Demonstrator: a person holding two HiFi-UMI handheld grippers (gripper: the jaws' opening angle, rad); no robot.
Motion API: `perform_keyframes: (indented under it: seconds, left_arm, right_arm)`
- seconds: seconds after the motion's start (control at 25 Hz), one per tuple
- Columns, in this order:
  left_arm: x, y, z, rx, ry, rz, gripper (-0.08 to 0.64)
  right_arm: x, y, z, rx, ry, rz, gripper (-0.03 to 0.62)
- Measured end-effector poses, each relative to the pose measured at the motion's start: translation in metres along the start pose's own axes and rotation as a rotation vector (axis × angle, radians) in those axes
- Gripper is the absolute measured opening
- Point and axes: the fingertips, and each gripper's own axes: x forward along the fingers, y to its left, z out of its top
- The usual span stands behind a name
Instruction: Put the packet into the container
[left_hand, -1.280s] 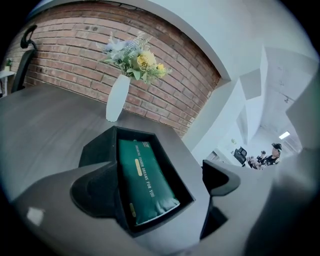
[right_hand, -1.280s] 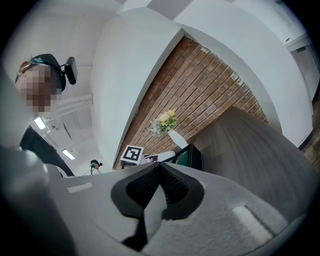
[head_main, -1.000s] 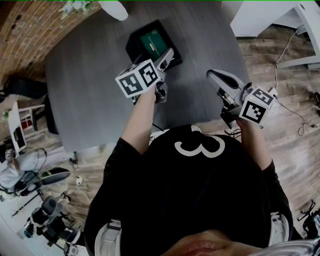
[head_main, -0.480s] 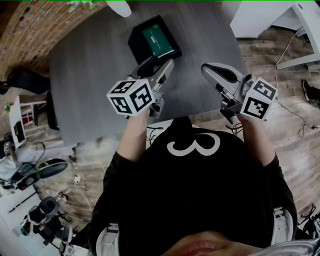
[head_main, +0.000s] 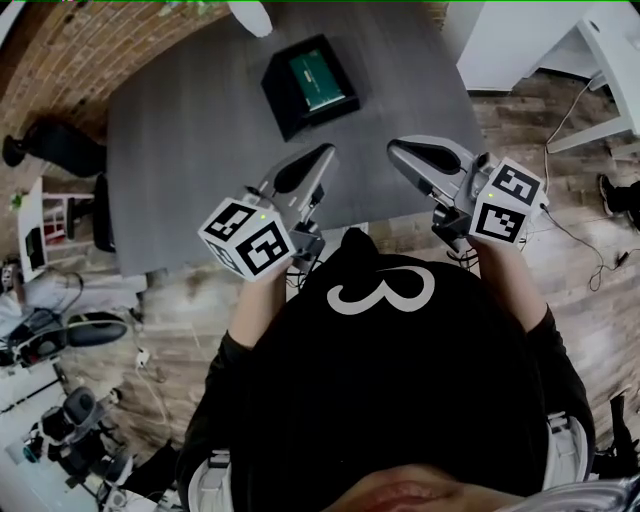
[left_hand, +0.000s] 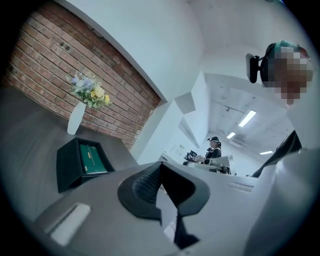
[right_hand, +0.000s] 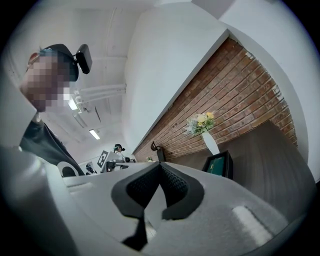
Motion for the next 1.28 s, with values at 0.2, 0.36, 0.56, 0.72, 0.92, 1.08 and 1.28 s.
perform_keyframes:
  seconds: [0.2, 0.36, 0.56, 0.72, 0.92, 1.08, 1.28]
  left_arm:
    - [-0.01, -0.032, -0.005, 0.107, -0.002, 0.021, 0.012]
    - [-0.014, -0.038, -0.003, 0.101, -0.008, 0.024, 0.012]
    - [-0.018, -0.041, 0.004, 0.104, -0.015, 0.021, 0.012]
    - [-0.018, -0.044, 0.002, 0.1, -0.01, 0.02, 0.012]
    - [-0.022, -0.051, 0.011, 0.123, -0.024, 0.022, 0.012]
    - [-0.027, -0.052, 0.015, 0.133, -0.036, 0.026, 0.012]
    - [-0.029, -0.057, 0.01, 0.132, -0.037, 0.025, 0.012]
  right_arm:
    - [-0.009, 0.021, -0.003, -0.032, 0.003, 0.038, 0.002]
    - [-0.009, 0.026, -0.004, -0.071, 0.032, 0.049, 0.002]
    - [-0.009, 0.031, 0.001, -0.081, 0.034, 0.063, 0.002]
    - [-0.01, 0.037, 0.005, -0.102, 0.032, 0.066, 0.002]
    - [-0.009, 0.043, 0.012, -0.12, 0.02, 0.07, 0.002]
    - [-0.007, 0.047, 0.014, -0.134, 0.021, 0.076, 0.002]
    - [-0.013, 0.052, 0.011, -0.137, 0.017, 0.075, 0.002]
